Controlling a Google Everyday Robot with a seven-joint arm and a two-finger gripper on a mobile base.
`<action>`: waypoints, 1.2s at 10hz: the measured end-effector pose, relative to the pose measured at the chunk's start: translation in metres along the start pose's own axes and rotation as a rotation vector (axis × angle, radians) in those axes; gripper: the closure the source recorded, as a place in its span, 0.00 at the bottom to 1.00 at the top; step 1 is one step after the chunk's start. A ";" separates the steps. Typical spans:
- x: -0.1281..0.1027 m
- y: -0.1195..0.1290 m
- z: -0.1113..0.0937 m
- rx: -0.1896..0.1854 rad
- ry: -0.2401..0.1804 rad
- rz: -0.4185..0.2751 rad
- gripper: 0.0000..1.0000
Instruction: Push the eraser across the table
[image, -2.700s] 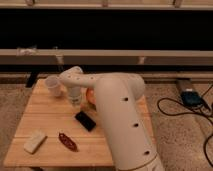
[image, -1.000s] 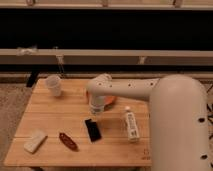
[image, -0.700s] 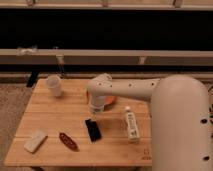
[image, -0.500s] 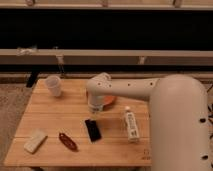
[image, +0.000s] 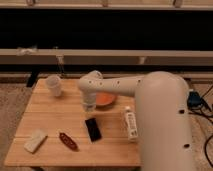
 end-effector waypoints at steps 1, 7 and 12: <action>-0.001 -0.002 0.001 -0.001 0.005 -0.005 1.00; 0.003 -0.001 0.015 -0.035 0.041 -0.018 1.00; 0.013 0.009 0.021 -0.060 0.052 -0.015 1.00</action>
